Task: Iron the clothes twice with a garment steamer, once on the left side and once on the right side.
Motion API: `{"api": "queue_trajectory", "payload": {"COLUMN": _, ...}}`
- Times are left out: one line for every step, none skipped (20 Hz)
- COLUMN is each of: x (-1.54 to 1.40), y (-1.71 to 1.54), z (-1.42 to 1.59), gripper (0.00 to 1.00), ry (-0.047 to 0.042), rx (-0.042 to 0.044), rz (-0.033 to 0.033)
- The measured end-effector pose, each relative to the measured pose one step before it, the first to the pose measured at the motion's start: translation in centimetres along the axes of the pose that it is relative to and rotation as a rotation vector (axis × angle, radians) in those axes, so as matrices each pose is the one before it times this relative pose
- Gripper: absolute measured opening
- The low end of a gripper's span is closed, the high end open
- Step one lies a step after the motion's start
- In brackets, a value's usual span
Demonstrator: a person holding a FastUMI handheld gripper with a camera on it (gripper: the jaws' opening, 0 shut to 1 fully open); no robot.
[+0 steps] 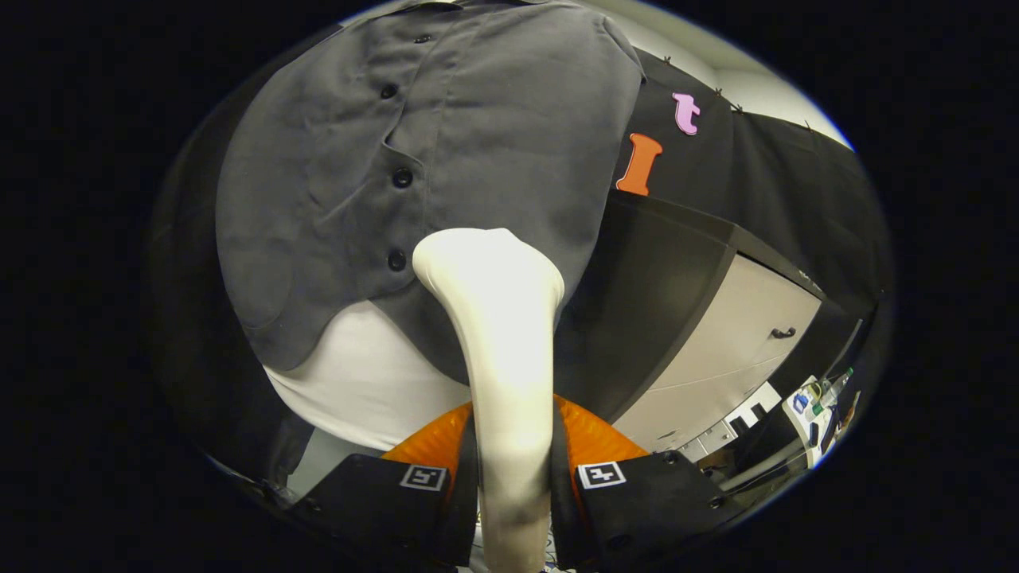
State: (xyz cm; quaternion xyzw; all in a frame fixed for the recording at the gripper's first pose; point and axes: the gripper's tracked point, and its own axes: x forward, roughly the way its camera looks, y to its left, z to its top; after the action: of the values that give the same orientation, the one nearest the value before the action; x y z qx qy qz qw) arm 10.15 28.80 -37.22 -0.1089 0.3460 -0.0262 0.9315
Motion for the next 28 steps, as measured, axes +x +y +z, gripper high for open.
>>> {"api": "queue_trajectory", "payload": {"x": -0.143, "y": -0.08, "z": 0.108, "gripper": 0.46, "ry": -0.00146, "rx": 0.00271, "rz": 0.0035}}
{"api": "queue_trajectory", "payload": {"x": -0.311, "y": 0.018, "z": 0.187, "gripper": 0.46, "ry": -0.00501, "rx": 0.0025, "rz": 0.00266}}
{"api": "queue_trajectory", "payload": {"x": -0.52, "y": 0.074, "z": 0.295, "gripper": 0.46, "ry": -0.00999, "rx": 0.00207, "rz": 0.00608}}
{"api": "queue_trajectory", "payload": {"x": -0.667, "y": 0.15, "z": 0.536, "gripper": 0.46, "ry": -0.01385, "rx": 0.0005, "rz": 0.00778}}
{"api": "queue_trajectory", "payload": {"x": -0.767, "y": 0.186, "z": 0.902, "gripper": 0.46, "ry": -0.01828, "rx": 0.00014, "rz": 0.00783}}
{"api": "queue_trajectory", "payload": {"x": -0.783, "y": 0.15, "z": 1.167, "gripper": 0.46, "ry": -0.02428, "rx": 0.00199, "rz": 0.00862}}
{"api": "queue_trajectory", "payload": {"x": -0.722, "y": 0.249, "z": 1.398, "gripper": 0.46, "ry": -0.03067, "rx": 0.0041, "rz": 0.01027}}
{"api": "queue_trajectory", "payload": {"x": -0.576, "y": 0.231, "z": 1.687, "gripper": 0.46, "ry": -0.03906, "rx": 0.01049, "rz": 0.00822}}
{"api": "queue_trajectory", "payload": {"x": -0.426, "y": 0.378, "z": 1.807, "gripper": 0.46, "ry": -0.04031, "rx": 0.00856, "rz": 0.00361}}
{"api": "queue_trajectory", "payload": {"x": -0.289, "y": 0.143, "z": 1.581, "gripper": 0.46, "ry": -0.03219, "rx": -0.00067, "rz": 0.00227}}
{"api": "queue_trajectory", "payload": {"x": -0.229, "y": 0.207, "z": 1.507, "gripper": 0.46, "ry": -0.02469, "rx": -0.00044, "rz": 0.00641}}
{"api": "queue_trajectory", "payload": {"x": -0.144, "y": 0.543, "z": 1.432, "gripper": 0.46, "ry": -0.02504, "rx": 0.00509, "rz": 0.01133}}
{"api": "queue_trajectory", "payload": {"x": -0.012, "y": 0.686, "z": 1.67, "gripper": 0.46, "ry": -0.02639, "rx": 0.0103, "rz": 0.01473}}
{"api": "queue_trajectory", "payload": {"x": 0.084, "y": 0.447, "z": 1.752, "gripper": 0.45, "ry": -0.04159, "rx": 0.01686, "rz": 0.01209}}
{"api": "queue_trajectory", "payload": {"x": 0.442, "y": 0.528, "z": 2.365, "gripper": 0.45, "ry": -0.04421, "rx": 0.01135, "rz": 0.00894}}
{"api": "queue_trajectory", "payload": {"x": 0.494, "y": 0.356, "z": 2.304, "gripper": 0.45, "ry": -0.04206, "rx": 0.00302, "rz": 0.00727}}
{"api": "queue_trajectory", "payload": {"x": -0.256, "y": 0.383, "z": 2.355, "gripper": 0.45, "ry": -0.03681, "rx": -0.0014, "rz": 0.00862}}
{"api": "queue_trajectory", "payload": {"x": 0.333, "y": 0.499, "z": 2.056, "gripper": 0.45, "ry": -0.0306, "rx": -0.00278, "rz": 0.00857}}
{"api": "queue_trajectory", "payload": {"x": 0.616, "y": 0.403, "z": 1.732, "gripper": 0.45, "ry": -0.02885, "rx": -0.00211, "rz": 0.00711}}
{"api": "queue_trajectory", "payload": {"x": 0.25, "y": 0.866, "z": 1.814, "gripper": 0.45, "ry": -0.02418, "rx": -0.00443, "rz": 0.00539}}
{"api": "queue_trajectory", "payload": {"x": 0.825, "y": 0.407, "z": 1.183, "gripper": 0.45, "ry": -0.01775, "rx": -0.00083, "rz": 0.00229}}
{"api": "queue_trajectory", "payload": {"x": 0.98, "y": 0.521, "z": 0.474, "gripper": 0.45, "ry": -0.01788, "rx": 0.00123, "rz": 0.00438}}
{"api": "queue_trajectory", "payload": {"x": 0.846, "y": 0.654, "z": 0.056, "gripper": 0.45, "ry": 0.0094, "rx": -0.0035, "rz": 0.01248}}
{"api": "queue_trajectory", "payload": {"x": 0.612, "y": 1.288, "z": 0.53, "gripper": 0.45, "ry": 0.00027, "rx": 0.00476, "rz": 0.02258}}
{"api": "queue_trajectory", "payload": {"x": 0.435, "y": 1.302, "z": 0.626, "gripper": 0.45, "ry": -0.00585, "rx": 0.00692, "rz": 0.02614}}
{"api": "queue_trajectory", "payload": {"x": 0.845, "y": 1.208, "z": 0.927, "gripper": 0.45, "ry": -0.01715, "rx": -0.00357, "rz": 0.01907}}
{"api": "queue_trajectory", "payload": {"x": 0.452, "y": 0.878, "z": 0.793, "gripper": 0.45, "ry": -0.01458, "rx": -0.01451, "rz": 0.01424}}
{"api": "queue_trajectory", "payload": {"x": 0.48, "y": 0.724, "z": 0.369, "gripper": 0.45, "ry": -0.00174, "rx": -0.01315, "rz": 0.01062}}
